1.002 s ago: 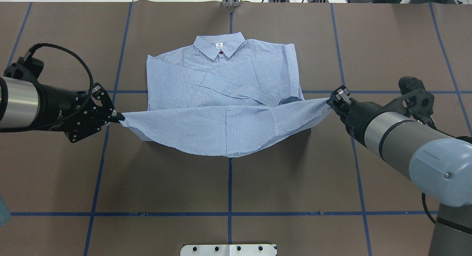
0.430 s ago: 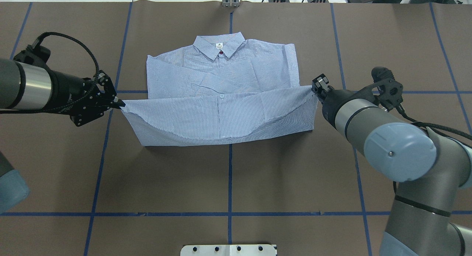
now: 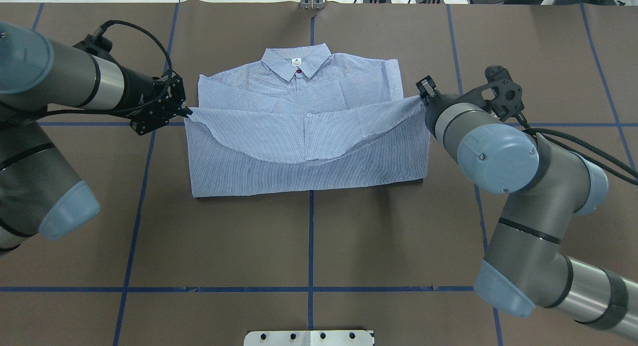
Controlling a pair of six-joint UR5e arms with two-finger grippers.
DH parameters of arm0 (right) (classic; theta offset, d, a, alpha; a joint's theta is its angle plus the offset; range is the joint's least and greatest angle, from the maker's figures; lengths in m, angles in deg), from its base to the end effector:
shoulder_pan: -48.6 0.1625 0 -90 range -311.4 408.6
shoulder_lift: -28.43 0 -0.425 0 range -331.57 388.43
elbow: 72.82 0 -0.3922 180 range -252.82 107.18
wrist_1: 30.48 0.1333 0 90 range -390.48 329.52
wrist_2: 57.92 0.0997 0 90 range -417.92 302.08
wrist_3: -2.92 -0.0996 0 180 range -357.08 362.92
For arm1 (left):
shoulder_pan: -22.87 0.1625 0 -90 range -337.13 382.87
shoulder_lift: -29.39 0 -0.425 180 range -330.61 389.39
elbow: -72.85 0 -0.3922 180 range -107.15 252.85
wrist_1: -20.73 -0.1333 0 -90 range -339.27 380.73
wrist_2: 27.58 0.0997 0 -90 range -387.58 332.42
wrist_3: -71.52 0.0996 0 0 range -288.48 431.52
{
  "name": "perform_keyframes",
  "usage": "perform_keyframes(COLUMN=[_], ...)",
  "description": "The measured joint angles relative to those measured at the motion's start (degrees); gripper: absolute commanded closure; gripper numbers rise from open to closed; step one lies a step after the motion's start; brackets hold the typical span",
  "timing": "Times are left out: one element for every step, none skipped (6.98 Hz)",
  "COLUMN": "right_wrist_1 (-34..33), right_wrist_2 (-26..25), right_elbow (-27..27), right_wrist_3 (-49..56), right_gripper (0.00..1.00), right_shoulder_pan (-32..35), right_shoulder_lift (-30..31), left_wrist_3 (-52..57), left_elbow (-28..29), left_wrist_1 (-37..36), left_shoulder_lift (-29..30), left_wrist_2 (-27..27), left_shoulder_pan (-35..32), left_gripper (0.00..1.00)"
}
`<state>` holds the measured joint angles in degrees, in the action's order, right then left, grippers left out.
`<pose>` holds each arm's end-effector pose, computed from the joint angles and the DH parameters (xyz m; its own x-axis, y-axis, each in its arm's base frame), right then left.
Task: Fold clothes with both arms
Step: 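Lift the hem with both grippers and fold it toward the collar, then lay the hem down near the collar and open both grippers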
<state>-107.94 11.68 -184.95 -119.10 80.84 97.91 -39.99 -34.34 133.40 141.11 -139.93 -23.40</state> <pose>-0.3933 -0.4467 0.2662 0.0159 0.5976 0.8016 -0.8852 0.3812 -0.2666 0.3395 -0.4930 0.2671 0.1458 -0.6430 -0.7519 0.5273 0.6935 -0.4908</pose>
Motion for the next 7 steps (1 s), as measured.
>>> perform_keyframes(right_wrist_1=[0.97,3.71,7.23,9.72,10.76,11.76,14.33], right_wrist_2=[1.75,2.68,3.51,4.24,4.69,4.98,5.22], right_elbow=[4.22,8.82,13.74,18.58,22.74,26.41,30.06], right_wrist_3=[0.35,0.54,0.61,0.63,0.64,0.67,0.70], right_gripper=[1.00,1.00,1.00,1.00,1.00,1.00,1.00], right_shoulder_pan=[1.72,2.82,3.76,4.56,5.08,5.58,6.08], right_shoulder_lift=[-2.53,-4.71,-6.85,-9.43,-12.00,-13.98,-15.08], left_wrist_3=[1.53,2.36,2.65,2.80,3.05,3.60,4.13], left_elbow=[4.80,8.34,11.29,13.65,15.24,16.60,18.16], left_wrist_1=[2.07,4.33,6.81,9.19,10.75,11.73,13.20], left_shoulder_lift=[1.68,2.28,2.51,2.58,2.66,2.76,2.83], left_wrist_2=[1.03,1.99,3.15,3.85,4.55,5.59,6.35], left_shoulder_pan=[-0.16,-0.18,-0.20,-0.21,-0.21,-0.17,-0.14], left_gripper=[1.00,1.00,1.00,1.00,1.00,1.00,1.00])
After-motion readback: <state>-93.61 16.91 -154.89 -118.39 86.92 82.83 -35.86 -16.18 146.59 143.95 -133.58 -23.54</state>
